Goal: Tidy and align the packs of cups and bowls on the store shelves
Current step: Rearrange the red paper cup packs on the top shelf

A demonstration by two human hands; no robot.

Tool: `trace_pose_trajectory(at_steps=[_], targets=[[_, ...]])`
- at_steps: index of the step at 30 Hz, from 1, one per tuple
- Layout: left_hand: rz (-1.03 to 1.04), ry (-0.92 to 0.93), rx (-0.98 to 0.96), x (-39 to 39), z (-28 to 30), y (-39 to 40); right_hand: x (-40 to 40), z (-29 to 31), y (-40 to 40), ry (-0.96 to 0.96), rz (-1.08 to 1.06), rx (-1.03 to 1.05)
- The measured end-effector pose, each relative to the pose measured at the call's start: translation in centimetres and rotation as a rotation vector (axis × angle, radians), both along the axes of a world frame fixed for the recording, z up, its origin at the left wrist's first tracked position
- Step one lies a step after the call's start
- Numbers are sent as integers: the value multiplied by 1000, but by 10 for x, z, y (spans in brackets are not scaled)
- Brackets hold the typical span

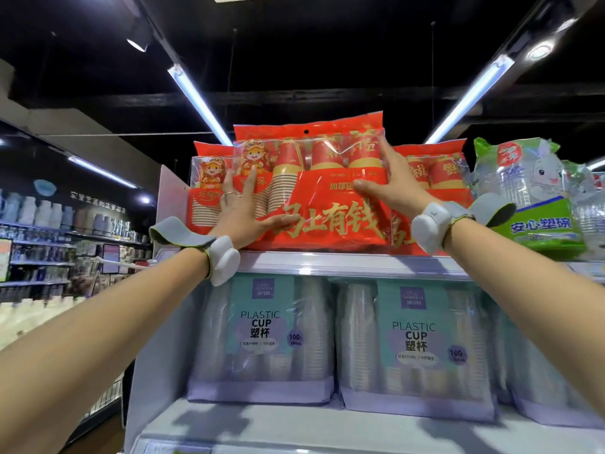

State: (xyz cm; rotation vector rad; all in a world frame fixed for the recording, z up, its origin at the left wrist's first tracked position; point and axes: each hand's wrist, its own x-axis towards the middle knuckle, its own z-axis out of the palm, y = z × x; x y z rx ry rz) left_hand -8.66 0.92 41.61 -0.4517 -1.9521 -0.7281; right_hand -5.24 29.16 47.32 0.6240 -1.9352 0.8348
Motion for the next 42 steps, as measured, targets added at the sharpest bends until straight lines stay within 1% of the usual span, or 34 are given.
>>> trace_pose_trajectory(at_steps=[2,4,7,10,16,20,25,30,37,42], targets=[[98,106,-99,-2,1,0,0,-5,0,-54,-170,144],[193,194,-226,-2,6,0,3,-10,-2,-82,-257,205],[302,166,-360,0,7,2,6,-18,-8,-65,-203,159],[336,114,-406,0,6,-3,3,-19,-11,-45,-188,136],[339,15,-405,6,8,-19,-2,-17,-32,-21,-160,153],[391,12,-408,9,8,-36,-11,-19,-53,9,-144,150],[389,-31,-393,8,8,-57,-17,-20,-76,49,-102,119],[410,-91,-355,12,7,-73,-24,-20,-95,28,-82,123],[389,-79,-352,10,7,-82,-26,-21,-108,40,-55,74],[372,-106,-339,12,6,-80,-20,-24,-105,28,-54,105]])
